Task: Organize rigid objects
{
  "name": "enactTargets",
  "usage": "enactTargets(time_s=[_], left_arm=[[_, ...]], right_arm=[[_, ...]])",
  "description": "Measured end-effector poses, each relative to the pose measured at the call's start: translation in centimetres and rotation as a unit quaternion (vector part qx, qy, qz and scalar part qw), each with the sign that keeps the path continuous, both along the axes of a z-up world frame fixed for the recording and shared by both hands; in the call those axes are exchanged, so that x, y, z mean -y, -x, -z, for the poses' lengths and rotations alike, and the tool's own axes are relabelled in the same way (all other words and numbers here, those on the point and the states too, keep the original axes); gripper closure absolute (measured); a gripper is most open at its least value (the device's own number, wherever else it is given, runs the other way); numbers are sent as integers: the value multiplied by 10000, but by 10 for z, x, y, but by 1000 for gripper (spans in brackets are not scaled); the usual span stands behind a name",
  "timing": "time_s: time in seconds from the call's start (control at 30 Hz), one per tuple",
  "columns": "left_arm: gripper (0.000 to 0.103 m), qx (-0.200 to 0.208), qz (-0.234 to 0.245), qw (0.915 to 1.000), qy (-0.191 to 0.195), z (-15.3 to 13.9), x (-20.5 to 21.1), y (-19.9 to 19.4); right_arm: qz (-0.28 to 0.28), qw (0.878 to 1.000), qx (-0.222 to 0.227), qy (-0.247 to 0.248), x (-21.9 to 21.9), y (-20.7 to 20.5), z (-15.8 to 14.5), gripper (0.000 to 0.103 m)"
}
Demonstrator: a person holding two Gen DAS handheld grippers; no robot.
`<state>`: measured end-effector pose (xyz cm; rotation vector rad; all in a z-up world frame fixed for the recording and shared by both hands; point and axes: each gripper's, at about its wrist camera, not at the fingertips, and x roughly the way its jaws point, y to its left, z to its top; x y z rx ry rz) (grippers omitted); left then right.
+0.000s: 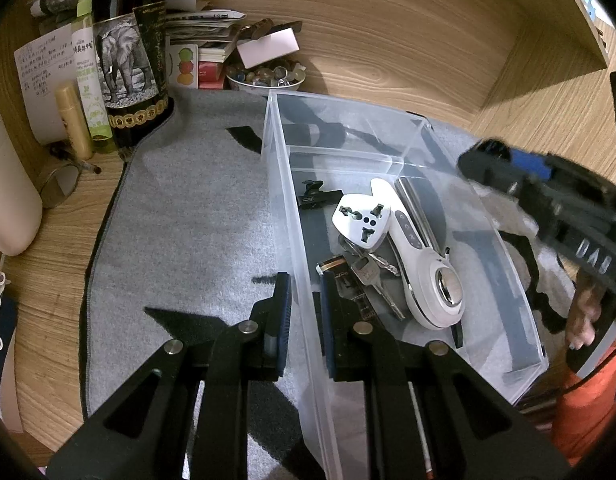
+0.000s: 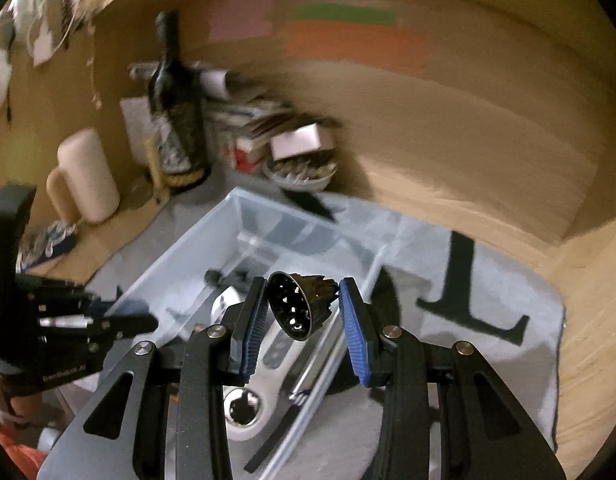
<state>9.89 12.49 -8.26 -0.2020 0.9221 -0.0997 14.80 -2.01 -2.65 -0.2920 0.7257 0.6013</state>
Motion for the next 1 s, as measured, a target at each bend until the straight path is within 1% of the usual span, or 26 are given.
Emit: enactTargets(time_s=[0.13, 0.27, 0.4, 0.6, 0.63, 0.7, 0.83, 0.87, 0.9, 0.93, 0.97, 1.0], left_arm=[[90, 2, 1, 10000, -3, 0, 0, 0], [90, 2, -2, 10000, 5, 0, 0, 0], [90, 0, 2, 10000, 5, 0, 0, 0], [90, 2, -7, 10000, 7, 0, 0, 0], [90, 1, -6, 10000, 15, 0, -1, 0], [90, 18, -17, 10000, 6, -1, -1, 0], [90, 32, 8, 10000, -77, -2, 2, 2], [90, 60, 9, 9999, -111, -4, 2, 2], [90, 103, 2, 9999, -138, -7, 2, 3], [90, 150, -21, 9998, -155, -9, 1, 5], [89, 196, -48, 9997, -161, -13, 0, 6], [82, 242, -79, 9995, -169, -16, -1, 7]], right_arm=[[-176, 9995, -151, 199, -10, 4, 14, 70], [-309, 9986, -296, 295, -16, 5, 22, 70], [-396, 9975, -370, 461, -23, 7, 29, 70], [-424, 9966, -436, 554, -27, 8, 33, 69], [-423, 9966, -450, 548, -27, 8, 33, 68], [-403, 9969, -436, 512, -26, 8, 32, 61], [-362, 9980, -331, 394, -20, 12, 23, 59], [-352, 9983, -312, 347, -17, 13, 20, 56], [-328, 9986, -285, 298, -15, 14, 17, 48], [-279, 9991, -219, 236, -11, 17, 13, 45], [-240, 9994, -154, 185, -9, 18, 10, 42], [-215, 9996, -104, 134, -6, 20, 7, 41]])
